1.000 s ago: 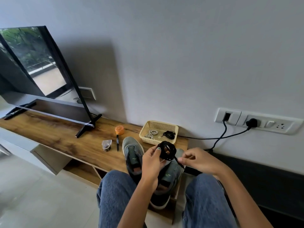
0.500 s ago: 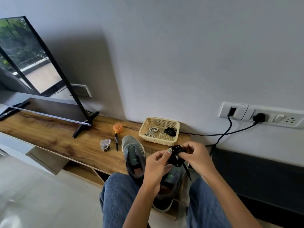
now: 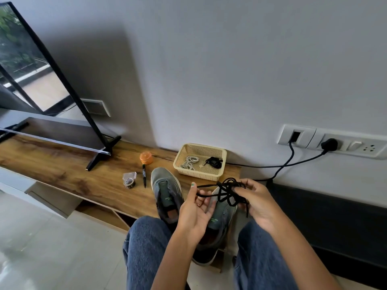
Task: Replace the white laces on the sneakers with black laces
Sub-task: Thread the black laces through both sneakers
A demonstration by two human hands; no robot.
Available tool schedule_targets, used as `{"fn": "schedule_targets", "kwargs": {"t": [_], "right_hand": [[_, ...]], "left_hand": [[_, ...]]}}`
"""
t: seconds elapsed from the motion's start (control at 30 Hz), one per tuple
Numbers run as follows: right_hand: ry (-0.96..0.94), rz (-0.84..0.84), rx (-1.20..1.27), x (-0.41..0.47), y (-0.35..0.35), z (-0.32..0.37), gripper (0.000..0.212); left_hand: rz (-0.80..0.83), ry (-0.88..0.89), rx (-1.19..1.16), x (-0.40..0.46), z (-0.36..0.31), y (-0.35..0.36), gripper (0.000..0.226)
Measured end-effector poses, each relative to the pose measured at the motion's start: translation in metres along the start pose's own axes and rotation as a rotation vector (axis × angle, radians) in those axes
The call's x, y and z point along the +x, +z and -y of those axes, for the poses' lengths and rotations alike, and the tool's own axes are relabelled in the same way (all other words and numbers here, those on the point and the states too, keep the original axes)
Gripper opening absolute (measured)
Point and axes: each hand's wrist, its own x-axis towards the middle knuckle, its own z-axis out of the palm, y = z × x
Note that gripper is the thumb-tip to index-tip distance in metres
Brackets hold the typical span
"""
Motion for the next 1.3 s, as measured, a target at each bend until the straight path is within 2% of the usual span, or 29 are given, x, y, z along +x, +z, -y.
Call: {"fn": "schedule_targets", "kwargs": {"t": [0.1,0.2,0.27,0.33,0.4,0.47,0.53,0.6,0.7,0.77,0.87,1.07,1.2,1.3], "right_hand": [[0.097,0.072,0.158,0.003,-0.002,0.0,0.008],[0.095,0.012,0.214,0.005,-0.003,-0.001,0.007],[0.067,-0.028,0.231,0.005,-0.004,-0.001,0.007],[0.041,-0.044,0.24,0.006,-0.006,0.0,0.008],[0.025,-0.048,0.239,0.007,-0.006,0.001,0.01],[0.011,-0.033,0.212,0.007,-0.004,0.001,0.012],[0.0,0.001,0.16,0.005,0.0,0.0,0.013],[-0.017,0.052,0.085,0.003,0.005,0.0,0.016],[-0.035,0.148,-0.022,-0.002,0.011,0.004,0.02],[-0.028,0.18,-0.056,-0.004,0.012,0.005,0.021],[0.003,0.159,-0.018,-0.001,0.008,0.007,0.023],[0.089,-0.139,0.281,0.006,-0.003,0.006,0.024],[0.155,-0.247,0.292,0.008,-0.005,0.004,0.023],[0.131,-0.381,0.356,0.011,-0.009,0.002,0.02]], "left_hand": [[0.004,0.007,-0.102,0.004,-0.002,-0.003,0.031],[-0.066,0.073,-0.019,0.003,-0.006,-0.003,0.032],[-0.12,0.157,0.179,0.002,-0.009,-0.008,0.032],[-0.163,0.299,0.504,0.002,-0.012,-0.016,0.028],[-0.173,0.441,0.777,0.004,-0.014,-0.024,0.015],[-0.125,0.482,0.962,0.006,-0.015,-0.026,0.003],[-0.039,0.471,1.1,0.009,-0.013,-0.026,0.021],[0.101,0.457,1.08,0.007,-0.01,-0.019,0.032],[0.248,0.499,1.003,0.004,-0.006,-0.007,0.028],[0.235,0.56,0.964,0.002,-0.004,-0.003,0.018],[0.129,0.584,0.839,0.001,-0.007,-0.001,0.011],[-0.024,0.54,0.659,0.004,-0.015,-0.004,0.025],[-0.102,0.587,0.674,0.008,-0.018,-0.007,0.033],[-0.125,0.581,0.619,0.007,-0.021,-0.006,0.035]]}}
